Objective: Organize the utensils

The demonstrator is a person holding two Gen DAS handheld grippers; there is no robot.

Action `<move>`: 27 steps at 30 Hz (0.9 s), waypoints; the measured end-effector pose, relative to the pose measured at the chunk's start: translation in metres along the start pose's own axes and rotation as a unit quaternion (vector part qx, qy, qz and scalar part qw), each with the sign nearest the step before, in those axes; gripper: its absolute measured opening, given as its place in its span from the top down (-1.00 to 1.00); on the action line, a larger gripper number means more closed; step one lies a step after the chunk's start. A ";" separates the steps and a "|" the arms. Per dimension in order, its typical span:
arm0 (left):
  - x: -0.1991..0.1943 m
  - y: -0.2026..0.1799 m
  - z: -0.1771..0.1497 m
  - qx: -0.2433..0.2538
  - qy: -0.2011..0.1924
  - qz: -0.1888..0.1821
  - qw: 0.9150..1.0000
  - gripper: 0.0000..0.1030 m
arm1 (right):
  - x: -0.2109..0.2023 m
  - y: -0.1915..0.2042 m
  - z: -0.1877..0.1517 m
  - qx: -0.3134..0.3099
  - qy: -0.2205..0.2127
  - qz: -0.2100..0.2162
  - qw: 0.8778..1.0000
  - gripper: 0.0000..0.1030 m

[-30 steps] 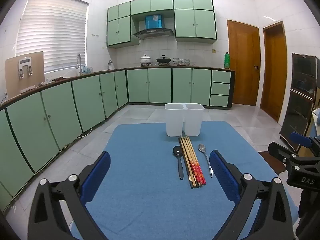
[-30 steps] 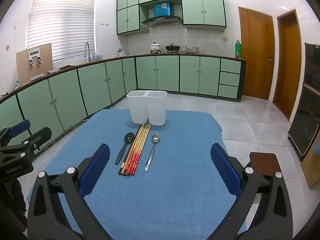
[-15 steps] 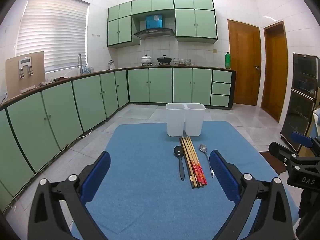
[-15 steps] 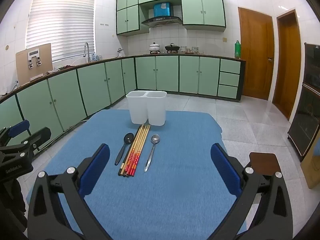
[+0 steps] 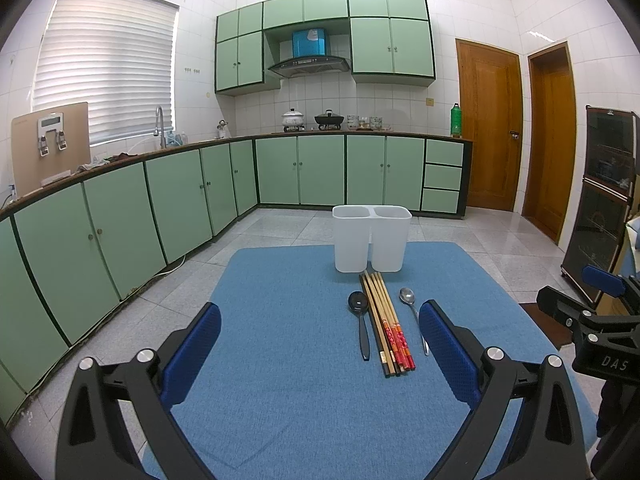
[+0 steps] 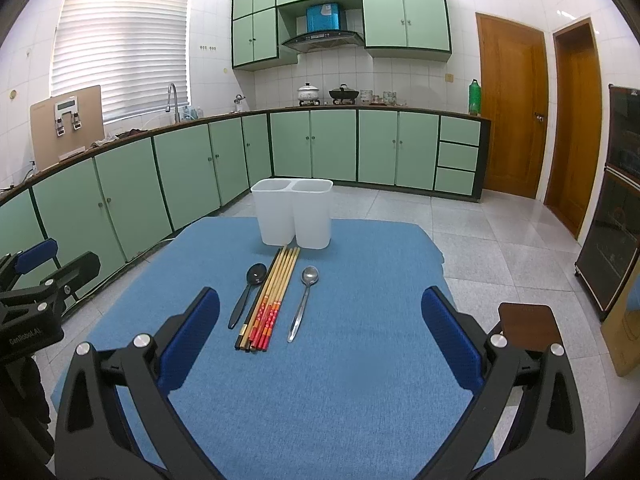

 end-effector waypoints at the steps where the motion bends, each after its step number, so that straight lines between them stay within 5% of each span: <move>1: 0.000 0.000 0.000 0.000 0.000 0.000 1.000 -0.88 | 0.000 0.001 0.000 0.000 0.000 0.000 1.000 -0.90; 27: 0.000 0.000 0.000 0.000 0.000 0.000 1.000 -0.88 | 0.002 0.000 -0.002 0.000 0.000 0.000 1.000 -0.90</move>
Point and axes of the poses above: each gripper's, at about its wrist camera, not at the fingertips, and x roughly the way its jaws point, y to its left, z to its top, the point moved 10 cm from there along x, roughly the way its jaws point, and after that the axes turned 11 degrees about x, right-handed, at the moved point
